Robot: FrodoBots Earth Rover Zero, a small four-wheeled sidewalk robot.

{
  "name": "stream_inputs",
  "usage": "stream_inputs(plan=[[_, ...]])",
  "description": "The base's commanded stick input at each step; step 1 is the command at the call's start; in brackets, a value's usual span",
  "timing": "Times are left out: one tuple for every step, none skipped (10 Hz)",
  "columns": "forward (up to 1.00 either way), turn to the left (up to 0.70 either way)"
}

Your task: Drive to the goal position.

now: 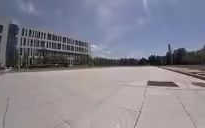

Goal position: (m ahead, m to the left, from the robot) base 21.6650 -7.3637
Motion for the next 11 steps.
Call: stream_inputs(plan=[[0.69,0.00],[0.69,0.00],[0.69,0.00],[0.69,0.00],[0.69,0.00],[0.69,0.00],[0.69,0.00],[0.69,0.00],[0.69,0.00],[0.69,0.00],[0.69,0.00]])
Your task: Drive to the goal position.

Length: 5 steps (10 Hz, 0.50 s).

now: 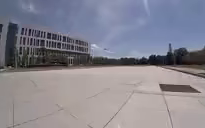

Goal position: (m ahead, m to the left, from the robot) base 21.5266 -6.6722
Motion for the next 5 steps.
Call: stream_inputs(plan=[[0.69,0.00],[0.69,0.00],[0.69,0.00],[0.69,0.00],[0.69,0.00]])
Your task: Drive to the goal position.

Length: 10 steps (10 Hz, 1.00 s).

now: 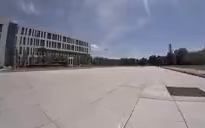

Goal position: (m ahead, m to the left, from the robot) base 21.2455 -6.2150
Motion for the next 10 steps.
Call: stream_inputs(plan=[[0.69,0.00],[0.69,0.00],[0.69,0.00],[0.69,0.00],[0.69,0.00],[0.69,0.00],[0.69,0.00],[0.69,0.00],[0.69,0.00],[0.69,0.00]])
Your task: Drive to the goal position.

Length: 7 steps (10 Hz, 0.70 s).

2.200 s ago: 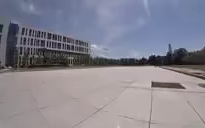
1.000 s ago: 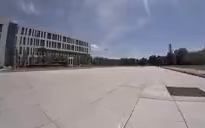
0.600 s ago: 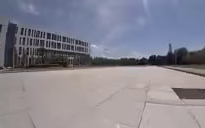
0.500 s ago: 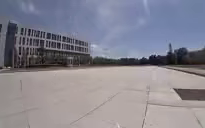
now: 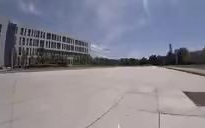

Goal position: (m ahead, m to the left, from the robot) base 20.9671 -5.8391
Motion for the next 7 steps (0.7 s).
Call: stream_inputs(plan=[[0.69,0.00],[0.69,0.00],[0.69,0.00],[0.69,0.00],[0.69,0.00],[0.69,0.00],[0.69,0.00]])
